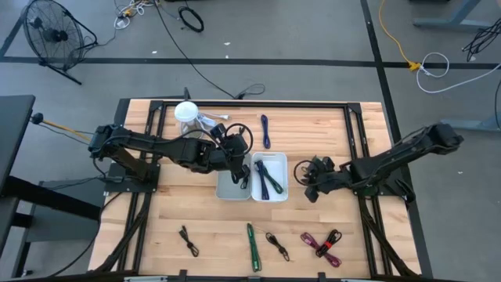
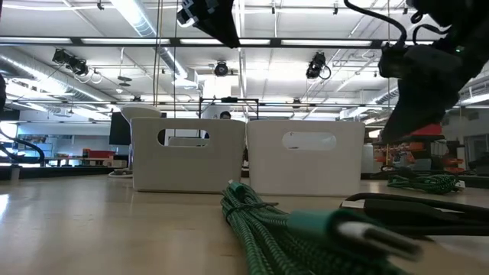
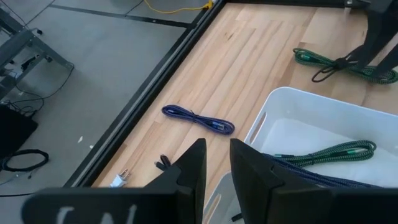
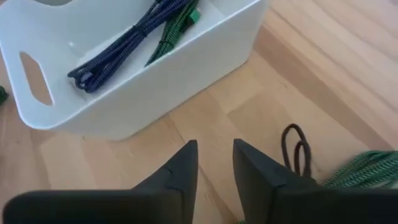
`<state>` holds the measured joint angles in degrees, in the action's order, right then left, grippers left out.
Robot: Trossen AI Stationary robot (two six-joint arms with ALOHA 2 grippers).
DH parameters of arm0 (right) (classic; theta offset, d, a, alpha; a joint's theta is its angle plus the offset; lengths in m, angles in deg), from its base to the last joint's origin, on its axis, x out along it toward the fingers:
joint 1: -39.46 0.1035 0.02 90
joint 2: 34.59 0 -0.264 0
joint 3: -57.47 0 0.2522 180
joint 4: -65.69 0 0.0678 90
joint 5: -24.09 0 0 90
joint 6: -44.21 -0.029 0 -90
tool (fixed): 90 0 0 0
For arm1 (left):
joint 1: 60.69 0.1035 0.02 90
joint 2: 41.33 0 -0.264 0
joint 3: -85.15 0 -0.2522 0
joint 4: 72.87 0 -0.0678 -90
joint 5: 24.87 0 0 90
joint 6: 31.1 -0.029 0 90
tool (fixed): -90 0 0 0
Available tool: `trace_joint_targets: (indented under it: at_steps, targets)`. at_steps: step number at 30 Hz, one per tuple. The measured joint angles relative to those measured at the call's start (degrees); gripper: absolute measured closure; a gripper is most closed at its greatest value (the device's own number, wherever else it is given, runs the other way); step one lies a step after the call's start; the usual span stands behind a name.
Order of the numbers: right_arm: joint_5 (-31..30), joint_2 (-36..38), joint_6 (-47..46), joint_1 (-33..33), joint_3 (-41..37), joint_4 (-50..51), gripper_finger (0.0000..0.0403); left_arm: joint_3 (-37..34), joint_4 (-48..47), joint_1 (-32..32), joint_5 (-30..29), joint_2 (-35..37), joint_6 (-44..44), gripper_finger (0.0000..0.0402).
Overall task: Pick & Place USB Port
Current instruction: Put the black charger cable into the gray bin
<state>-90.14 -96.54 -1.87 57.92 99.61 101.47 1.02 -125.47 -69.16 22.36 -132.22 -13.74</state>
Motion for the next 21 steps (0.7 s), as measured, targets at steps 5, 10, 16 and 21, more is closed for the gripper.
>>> trace_joint_targets:
  at_steps: [5, 10, 16, 21]
  targets:
    - [4.0, -0.2, 0.4, -2.0, 0.0, 3.7, 0.0268, 0.0, 0.0, 0.0, 0.0, 0.0, 0.0, 0.0326]
    - [3.4, -0.4, -0.2, -4.0, 0.0, 8.9, 0.024, 0.0, 0.0, 0.0, 0.0, 0.0, 0.0, 0.0326]
    - [3.5, -1.2, 0.5, -5.7, 0.0, 8.9, 0.0225, 0.0, 0.0, 0.0, 0.0, 0.0, 0.0, 0.0326]
    - [3.5, -3.8, 1.6, -6.4, 0.0, 9.0, 0.0225, 0.0, 0.1, 0.0, 0.0, 0.0, 0.0, 0.0326]
